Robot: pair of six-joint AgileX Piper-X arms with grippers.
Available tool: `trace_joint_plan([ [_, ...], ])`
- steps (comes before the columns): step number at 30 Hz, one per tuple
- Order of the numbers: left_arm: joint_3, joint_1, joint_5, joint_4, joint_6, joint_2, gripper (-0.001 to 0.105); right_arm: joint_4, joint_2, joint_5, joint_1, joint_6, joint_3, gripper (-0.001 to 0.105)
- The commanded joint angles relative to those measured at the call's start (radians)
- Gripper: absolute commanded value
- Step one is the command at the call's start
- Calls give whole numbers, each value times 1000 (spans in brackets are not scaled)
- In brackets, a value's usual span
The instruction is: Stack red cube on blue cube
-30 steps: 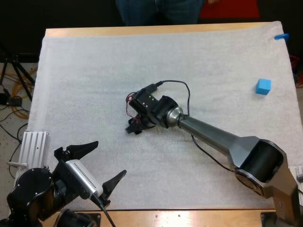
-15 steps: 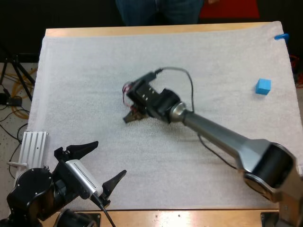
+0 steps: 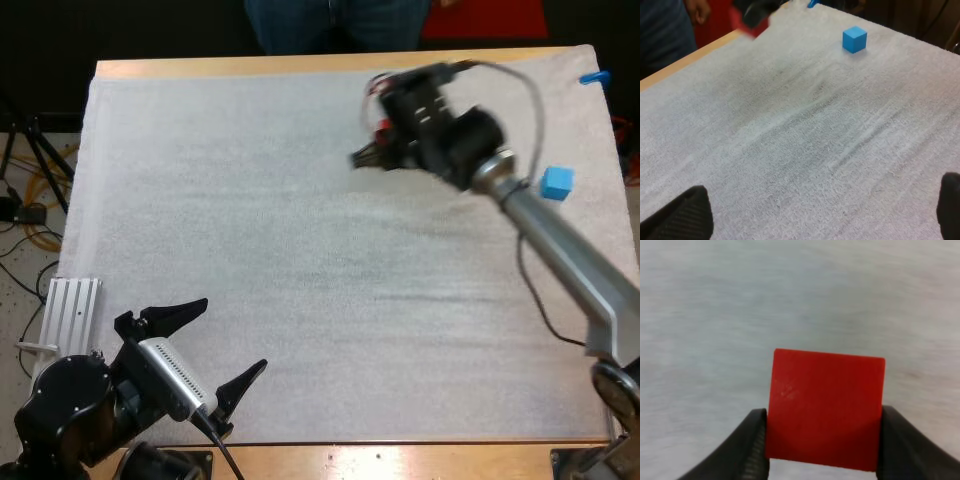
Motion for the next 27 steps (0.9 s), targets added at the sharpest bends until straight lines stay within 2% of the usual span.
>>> trace_joint_plan([
  [1, -5, -5, -1, -4, -1, 3, 87, 27, -23, 13, -38, -9, -9, 0],
  [18, -5, -5, -1, -4, -1, 3, 87, 139, -38, 9, -455, 8, -9, 0],
  [23, -5, -5, -1, -4, -1, 3, 87, 136, -38, 4, -526, 11, 5, 0],
  [27, -5, -5, -1, -4, -1, 3, 87, 124, -38, -22, -568, 12, 72, 0],
])
